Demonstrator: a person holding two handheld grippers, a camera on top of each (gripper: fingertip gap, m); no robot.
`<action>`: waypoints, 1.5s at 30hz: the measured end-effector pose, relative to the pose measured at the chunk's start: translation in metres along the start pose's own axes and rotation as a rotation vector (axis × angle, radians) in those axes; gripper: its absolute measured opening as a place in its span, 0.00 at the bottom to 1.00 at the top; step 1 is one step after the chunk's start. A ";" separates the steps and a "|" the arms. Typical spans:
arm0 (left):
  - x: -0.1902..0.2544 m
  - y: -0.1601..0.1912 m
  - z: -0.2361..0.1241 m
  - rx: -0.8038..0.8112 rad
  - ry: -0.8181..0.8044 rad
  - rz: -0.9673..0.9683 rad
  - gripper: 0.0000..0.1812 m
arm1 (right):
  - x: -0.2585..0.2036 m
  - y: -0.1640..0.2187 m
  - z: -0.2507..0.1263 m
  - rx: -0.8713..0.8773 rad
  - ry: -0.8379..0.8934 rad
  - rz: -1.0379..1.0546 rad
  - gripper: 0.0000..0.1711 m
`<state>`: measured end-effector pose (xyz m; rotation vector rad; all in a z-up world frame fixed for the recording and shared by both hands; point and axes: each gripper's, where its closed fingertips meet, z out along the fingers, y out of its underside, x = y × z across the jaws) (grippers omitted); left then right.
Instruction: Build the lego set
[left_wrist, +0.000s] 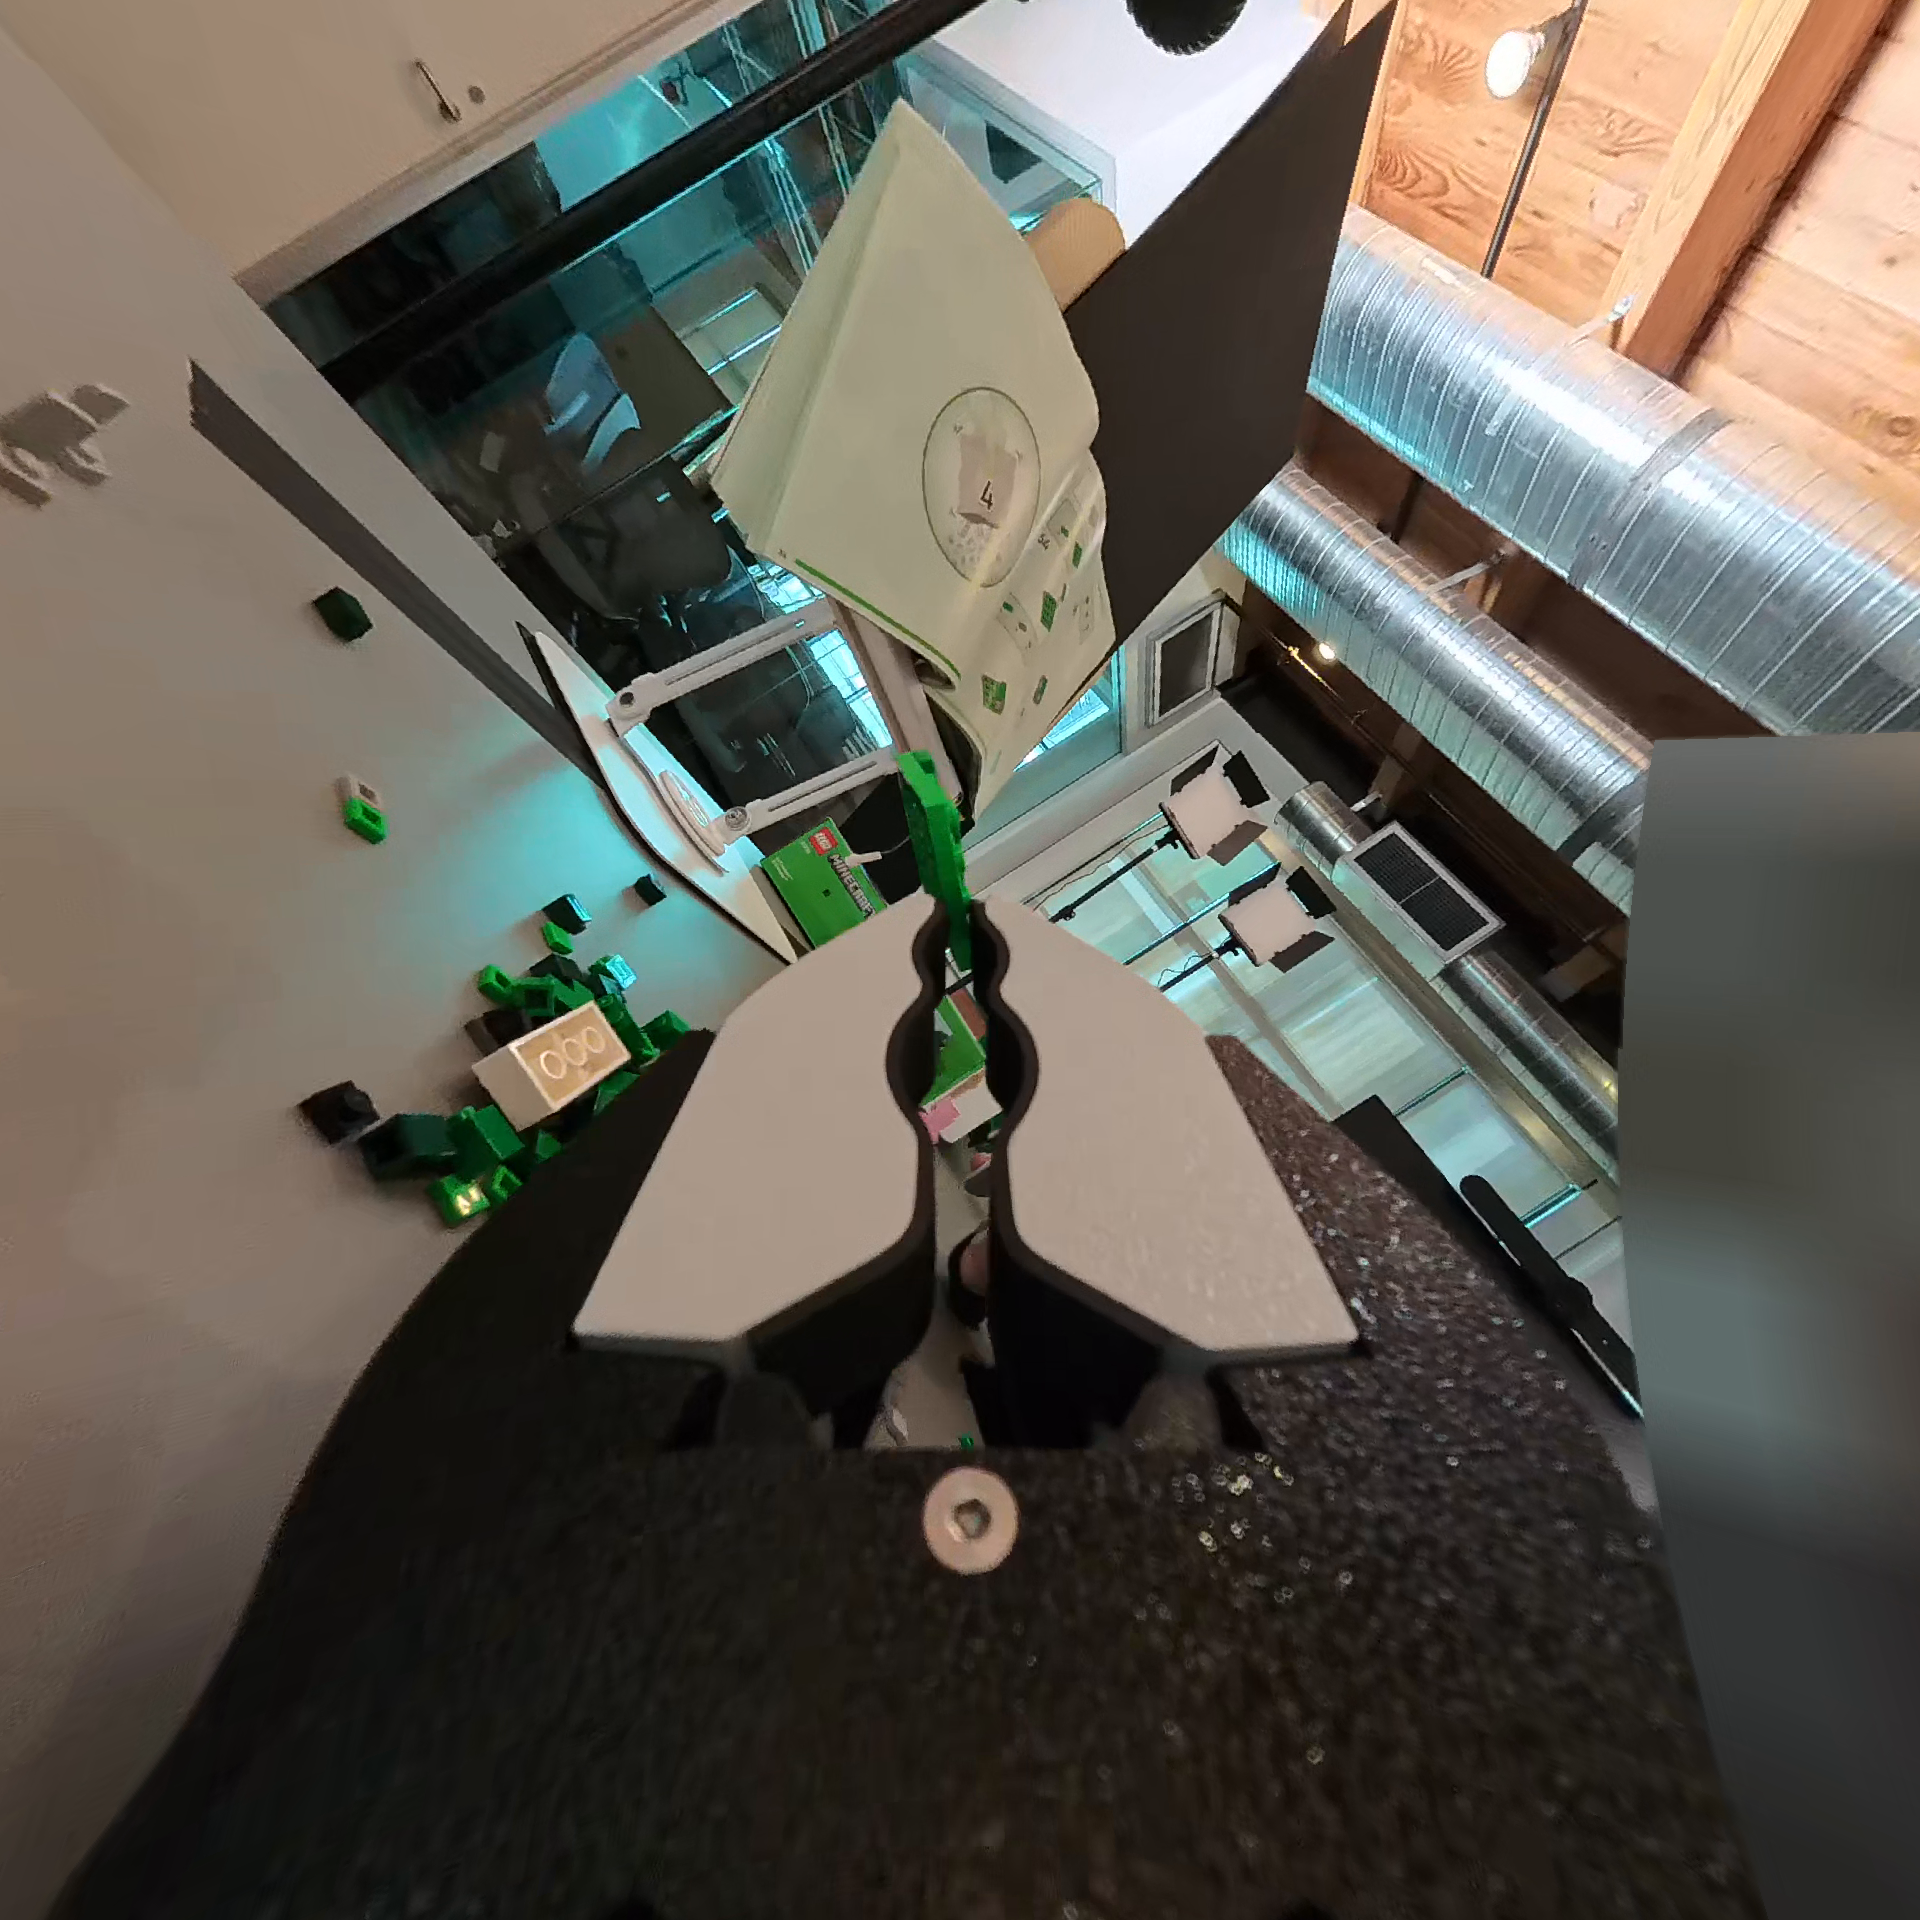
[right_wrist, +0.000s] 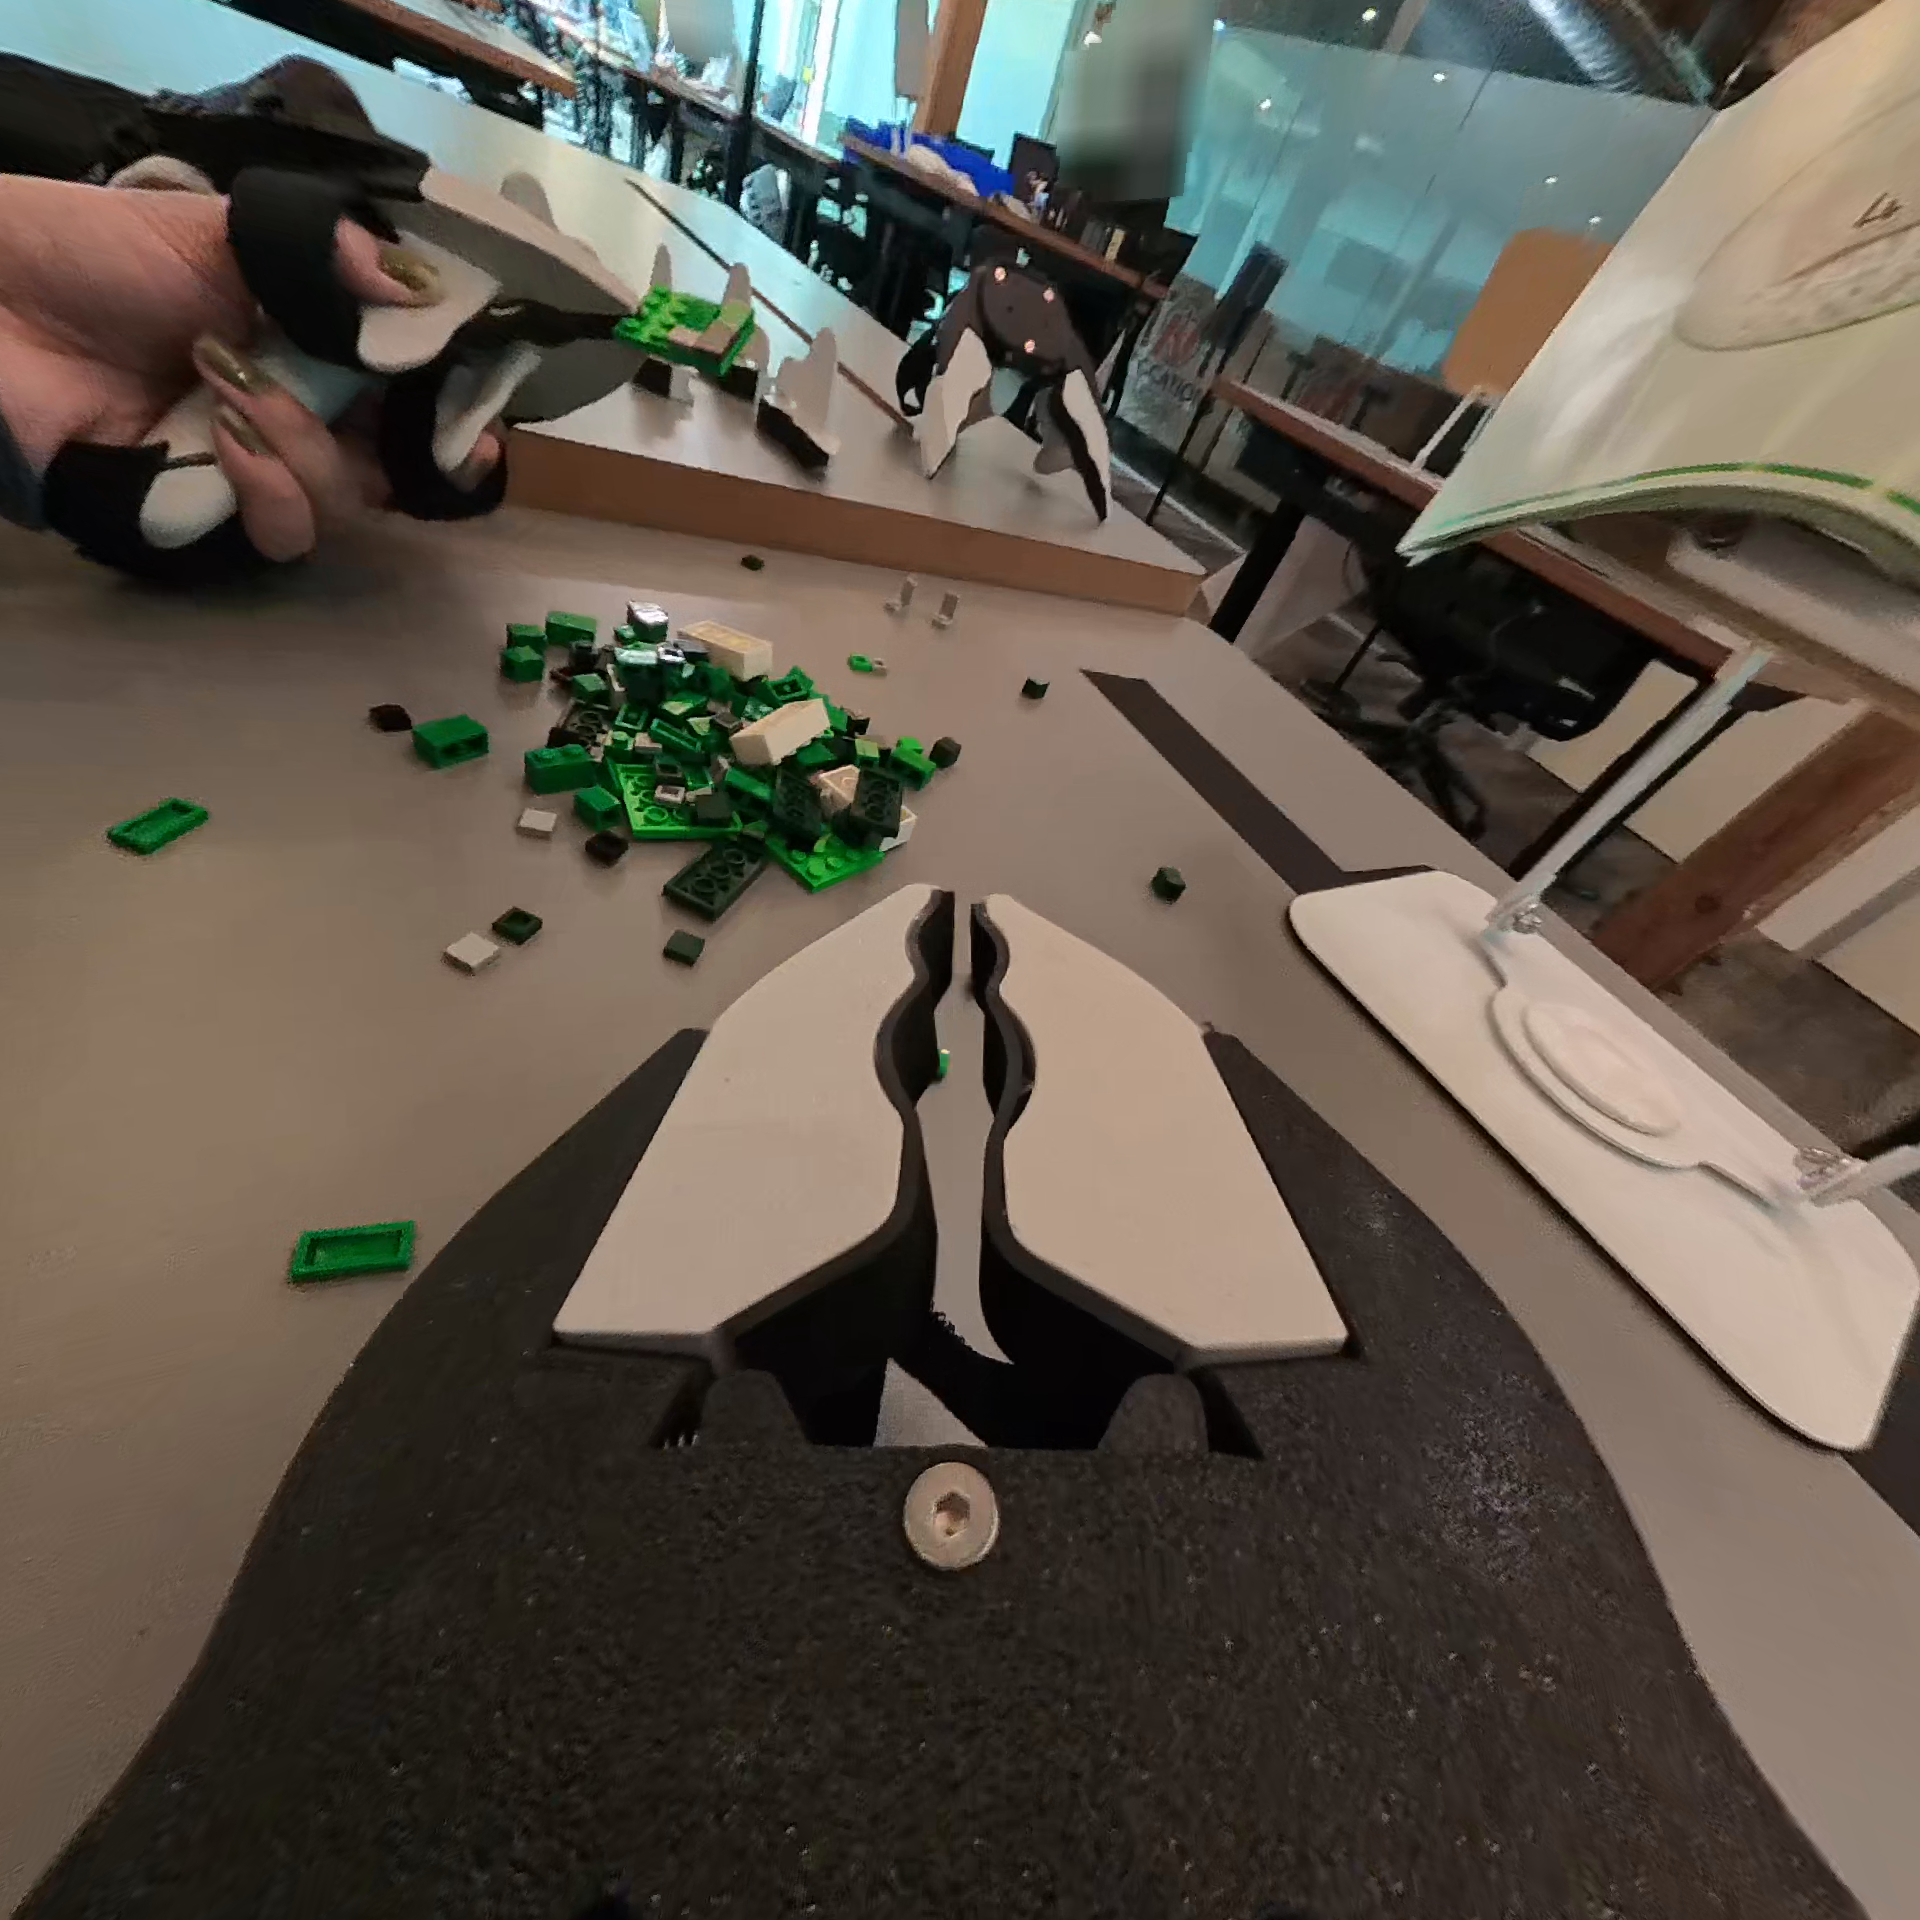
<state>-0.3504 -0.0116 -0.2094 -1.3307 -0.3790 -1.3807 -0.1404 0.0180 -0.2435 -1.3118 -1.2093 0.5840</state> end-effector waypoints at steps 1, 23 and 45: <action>0.000 0.000 0.000 -0.003 -0.002 0.000 0.02 | -0.003 0.002 0.001 -0.024 -0.020 0.003 0.01; 0.008 0.004 0.006 -0.038 0.022 0.058 0.02 | -0.108 0.014 -0.016 -0.436 -0.632 0.037 0.14; 0.006 -0.030 -0.012 0.182 -0.021 0.247 0.02 | -0.104 -0.010 0.085 -0.361 -0.610 -0.024 0.04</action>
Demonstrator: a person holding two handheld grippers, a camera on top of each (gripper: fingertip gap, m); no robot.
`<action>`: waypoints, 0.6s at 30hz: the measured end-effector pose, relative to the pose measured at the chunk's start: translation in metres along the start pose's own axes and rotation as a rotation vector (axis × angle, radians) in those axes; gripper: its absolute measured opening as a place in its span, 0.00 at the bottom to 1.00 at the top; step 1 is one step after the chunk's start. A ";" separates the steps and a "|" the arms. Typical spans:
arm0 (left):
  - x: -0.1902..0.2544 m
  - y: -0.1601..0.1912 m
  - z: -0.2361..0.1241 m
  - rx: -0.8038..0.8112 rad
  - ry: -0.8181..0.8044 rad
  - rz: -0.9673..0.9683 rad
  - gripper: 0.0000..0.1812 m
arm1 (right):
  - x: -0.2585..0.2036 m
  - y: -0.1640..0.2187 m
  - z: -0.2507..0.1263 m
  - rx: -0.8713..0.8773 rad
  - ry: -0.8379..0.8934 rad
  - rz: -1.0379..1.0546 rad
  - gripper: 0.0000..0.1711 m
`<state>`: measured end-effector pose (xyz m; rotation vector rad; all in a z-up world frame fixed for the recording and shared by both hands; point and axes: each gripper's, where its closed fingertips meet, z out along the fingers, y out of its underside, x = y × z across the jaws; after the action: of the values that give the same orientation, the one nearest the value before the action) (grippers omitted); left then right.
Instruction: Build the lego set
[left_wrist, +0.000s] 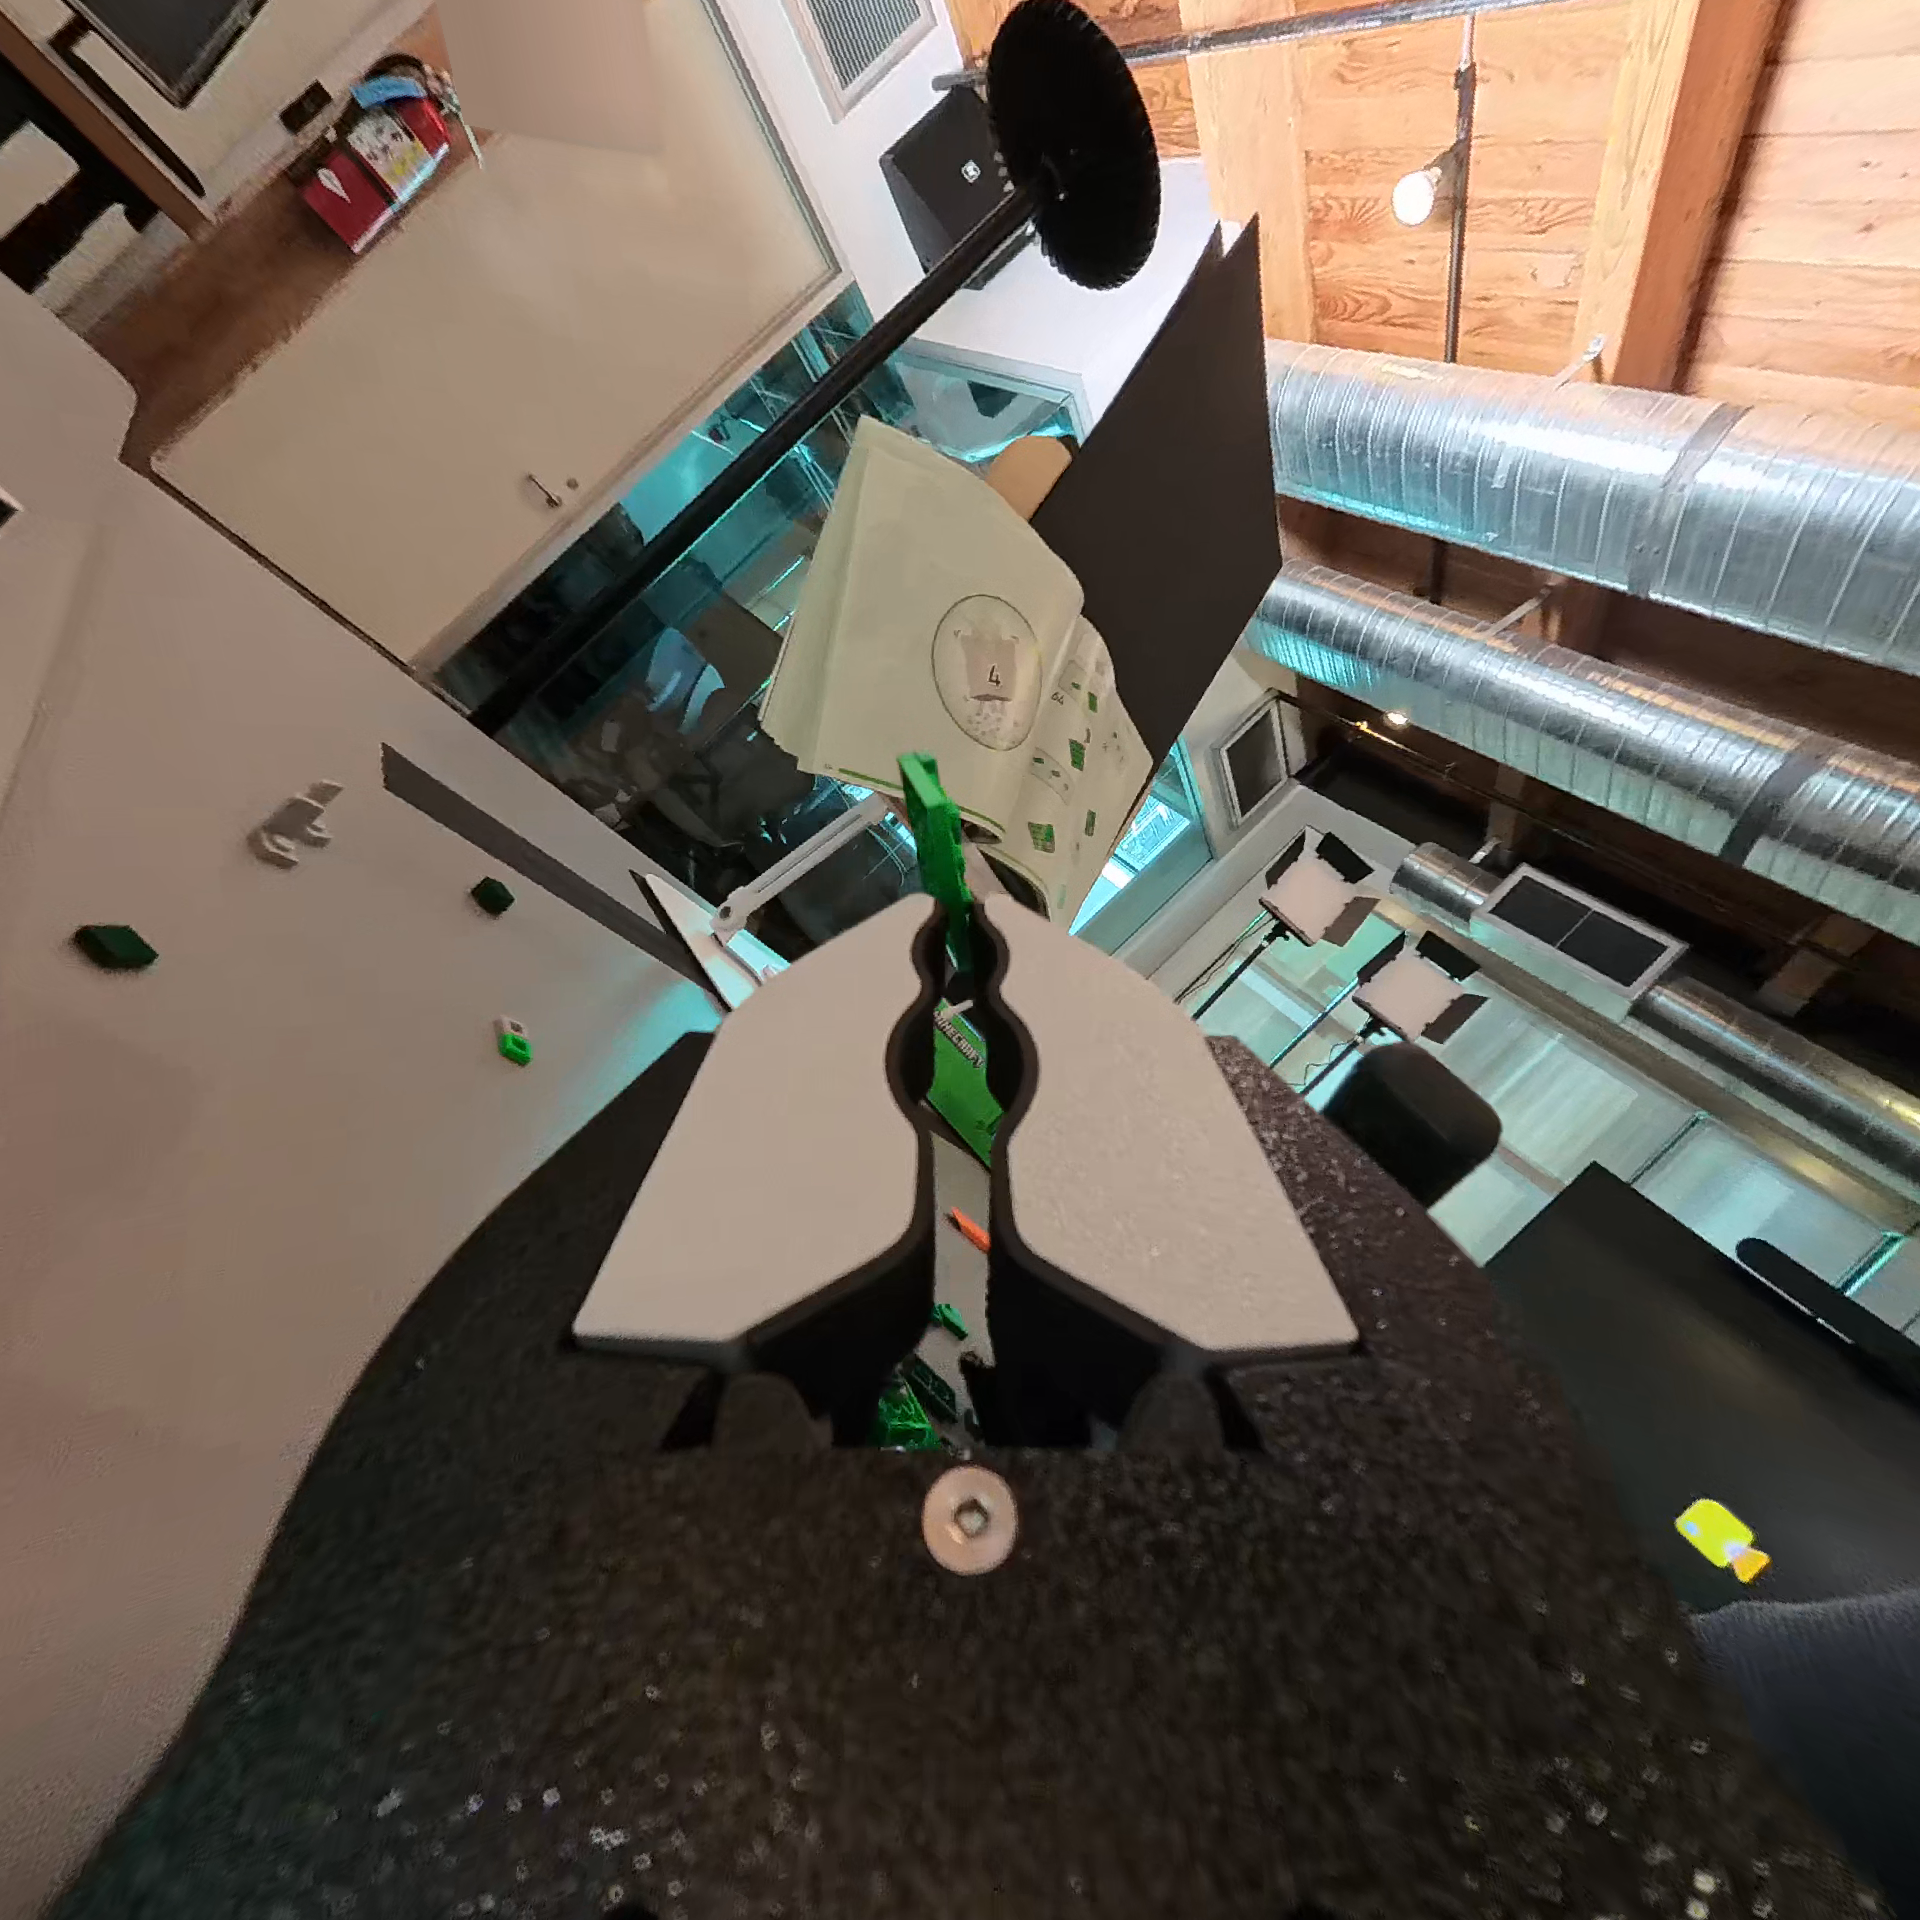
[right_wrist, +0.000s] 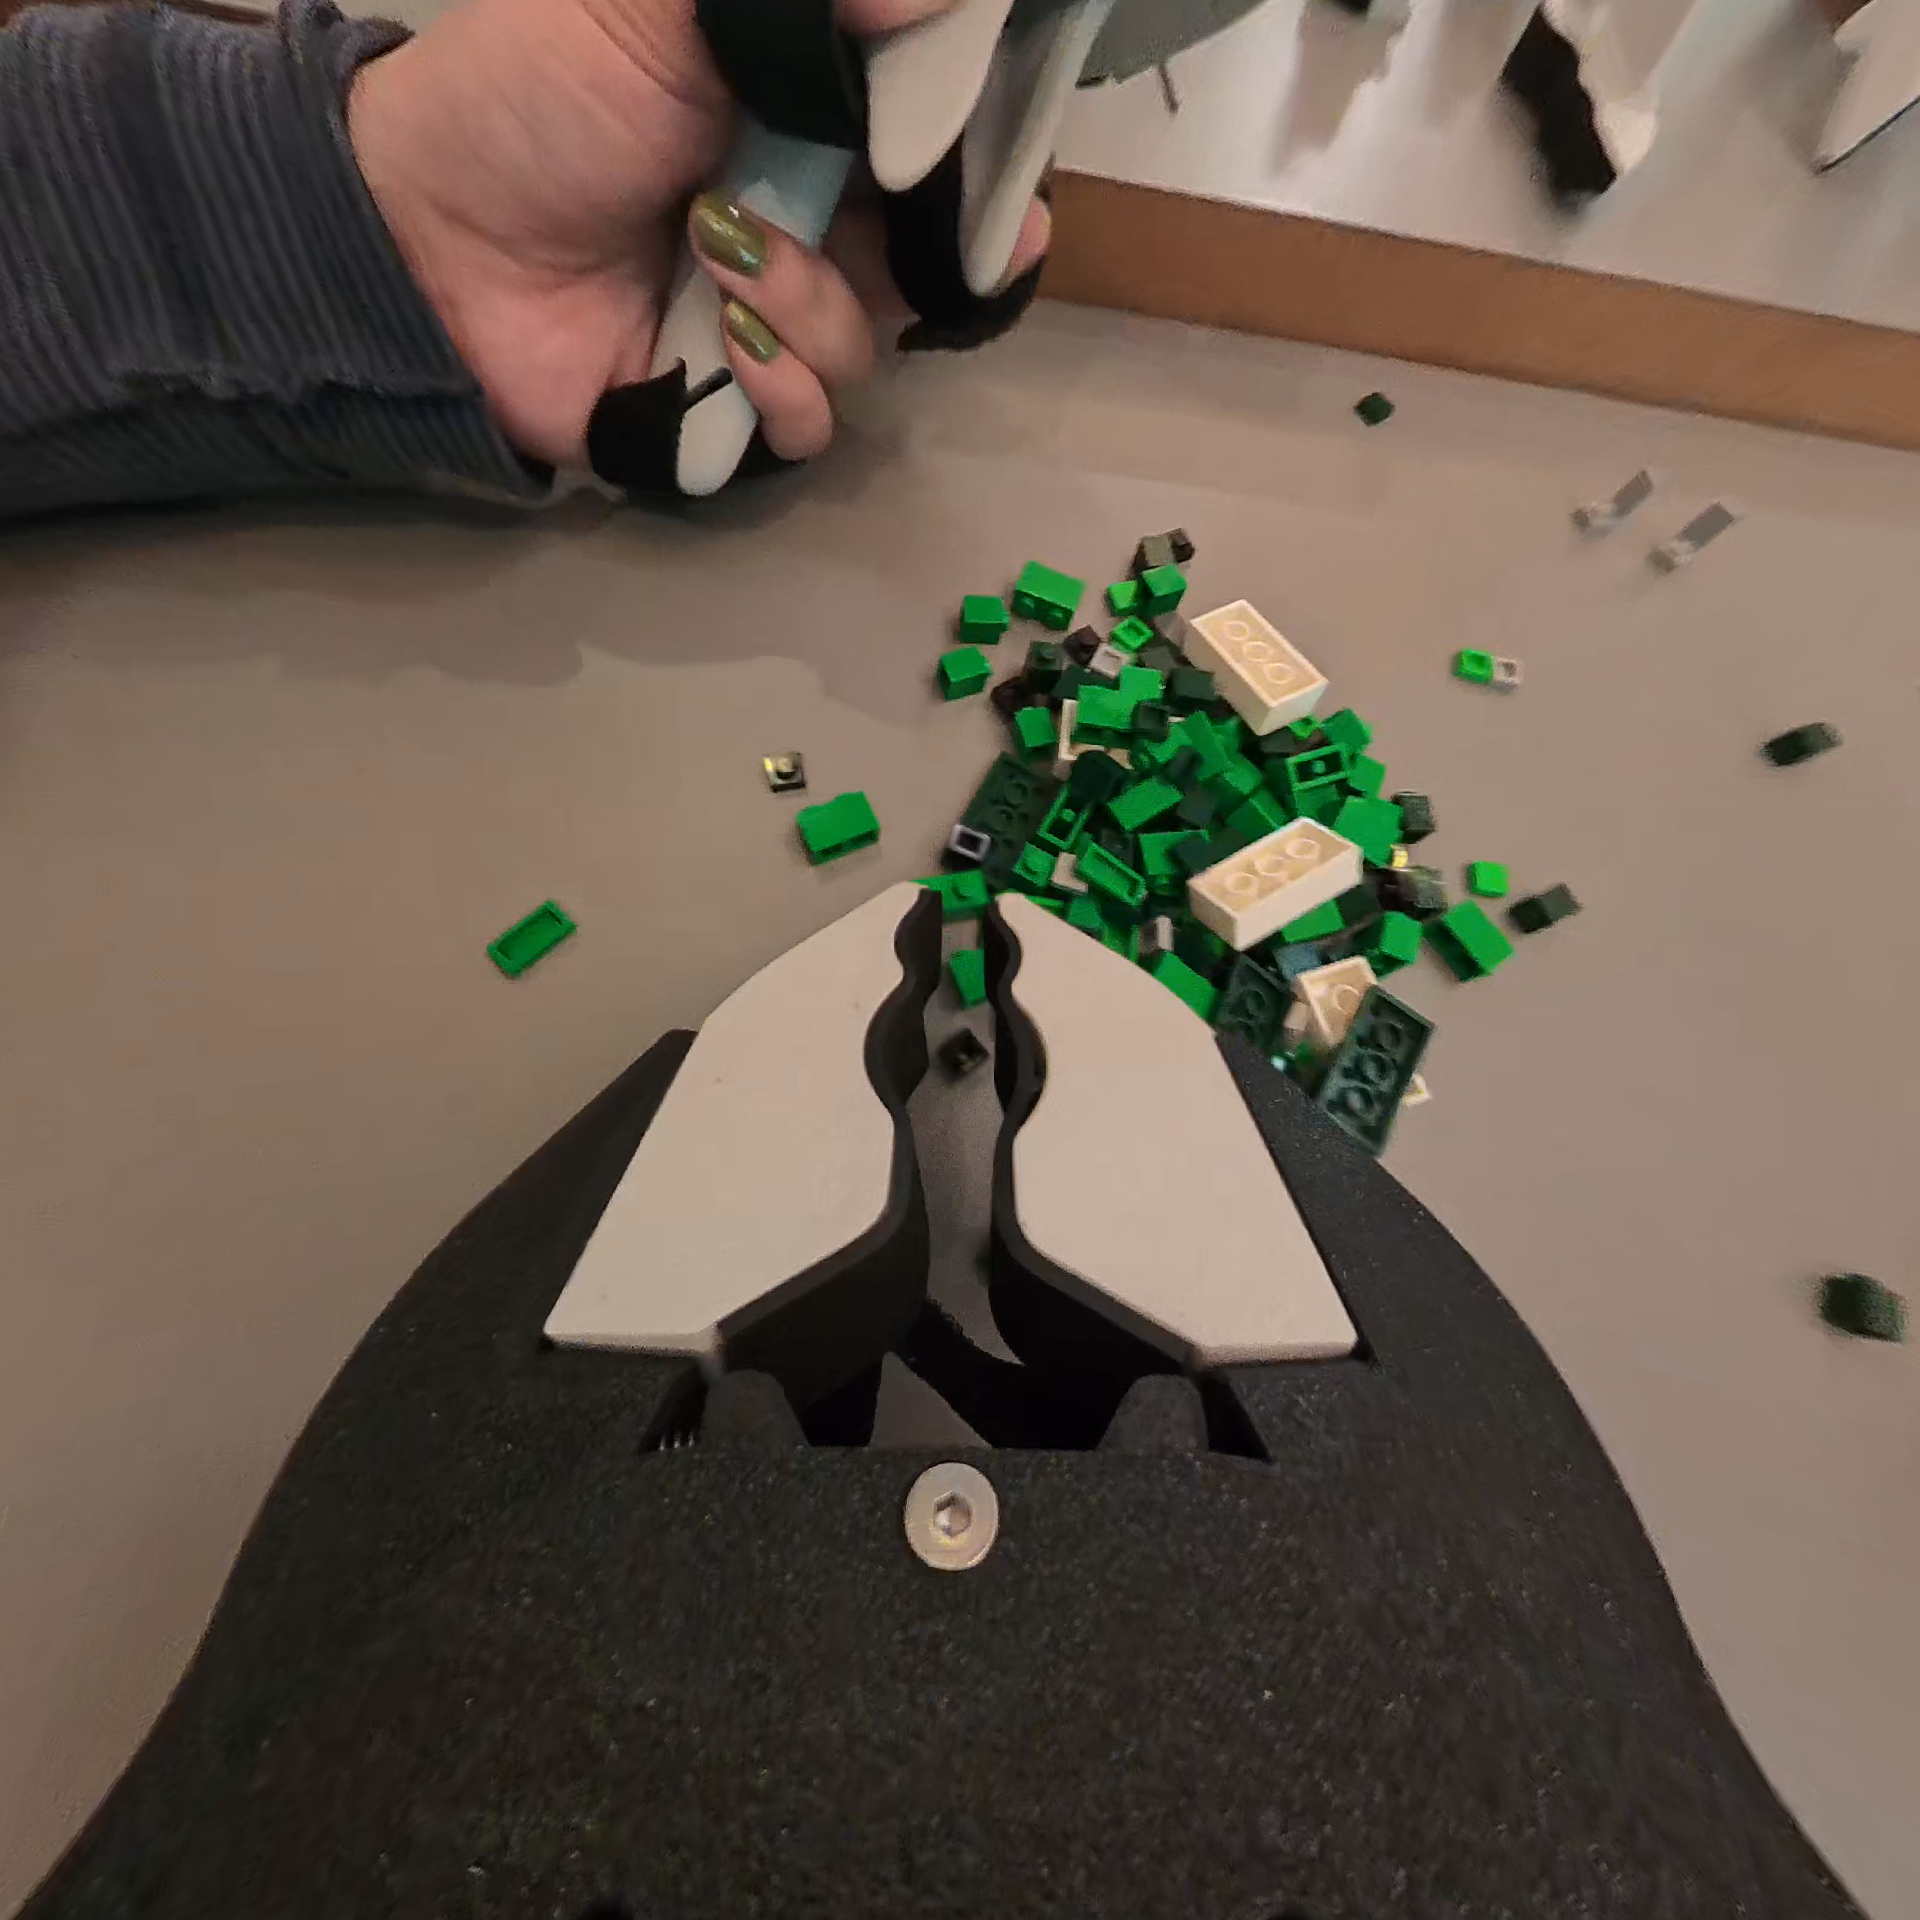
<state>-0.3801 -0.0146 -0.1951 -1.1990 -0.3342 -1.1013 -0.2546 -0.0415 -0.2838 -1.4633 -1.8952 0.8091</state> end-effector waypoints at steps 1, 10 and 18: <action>0.001 0.001 0.000 -0.003 0.003 0.004 0.02 | -0.004 0.000 0.004 -0.014 -0.027 0.018 0.04; 0.003 0.006 0.002 -0.012 0.024 -0.033 0.02 | -0.005 -0.001 0.002 0.062 0.063 -0.030 0.06; 0.004 0.008 0.003 -0.026 0.032 -0.053 0.02 | -0.028 0.011 -0.045 0.096 0.061 -0.039 0.09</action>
<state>-0.3703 -0.0140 -0.1959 -1.2000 -0.3296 -1.1731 -0.2071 -0.0614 -0.2665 -1.3733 -1.8098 0.8163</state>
